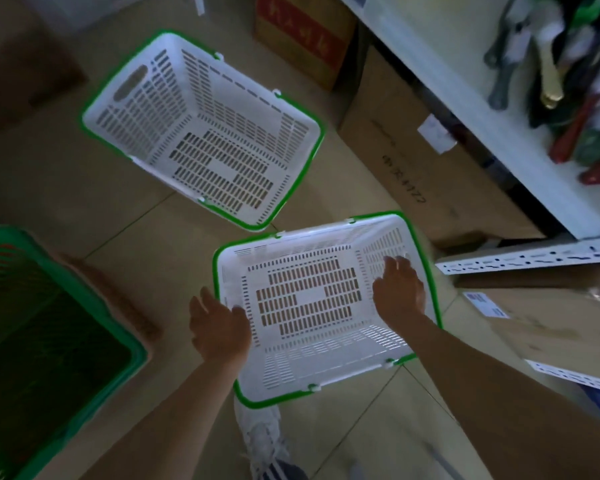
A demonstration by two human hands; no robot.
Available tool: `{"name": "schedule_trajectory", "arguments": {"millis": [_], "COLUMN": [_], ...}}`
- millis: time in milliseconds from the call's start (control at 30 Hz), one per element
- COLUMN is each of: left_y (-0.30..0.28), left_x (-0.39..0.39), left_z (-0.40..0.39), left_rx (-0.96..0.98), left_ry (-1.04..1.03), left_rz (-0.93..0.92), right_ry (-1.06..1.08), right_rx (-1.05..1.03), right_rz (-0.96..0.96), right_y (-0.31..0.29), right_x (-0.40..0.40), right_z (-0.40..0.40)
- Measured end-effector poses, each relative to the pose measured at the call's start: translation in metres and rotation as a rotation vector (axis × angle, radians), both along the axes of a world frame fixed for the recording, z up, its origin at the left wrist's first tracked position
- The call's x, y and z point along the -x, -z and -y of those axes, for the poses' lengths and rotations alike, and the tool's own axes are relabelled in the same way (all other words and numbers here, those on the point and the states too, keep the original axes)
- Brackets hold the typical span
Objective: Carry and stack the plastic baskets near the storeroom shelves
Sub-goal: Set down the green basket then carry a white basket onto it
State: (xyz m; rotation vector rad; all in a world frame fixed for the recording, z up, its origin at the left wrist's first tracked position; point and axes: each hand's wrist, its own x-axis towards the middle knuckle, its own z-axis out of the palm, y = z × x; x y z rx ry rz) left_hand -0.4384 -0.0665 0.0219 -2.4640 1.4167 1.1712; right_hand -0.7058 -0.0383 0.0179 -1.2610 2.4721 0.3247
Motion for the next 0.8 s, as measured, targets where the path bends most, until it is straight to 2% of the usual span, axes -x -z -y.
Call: {"name": "schedule_trajectory", "arguments": {"millis": [267, 467, 800], "left_y": [0.03, 0.044, 0.034], "left_x": [0.023, 0.022, 0.007], "left_z": [0.0, 0.012, 0.023], "left_rx": [-0.045, -0.07, -0.068], "left_ry": [-0.132, -0.216, -0.135], "left_rz": [0.006, 0.033, 0.071], "right_ry": [0.269, 0.472, 0.66], "right_rx": [0.059, -0.109, -0.049], "right_rz": [-0.022, 0.188, 0.21], "right_y": [0.024, 0.04, 0.039], "right_x": [0.063, 0.088, 0.074], "right_z": [-0.009, 0.011, -0.001]}}
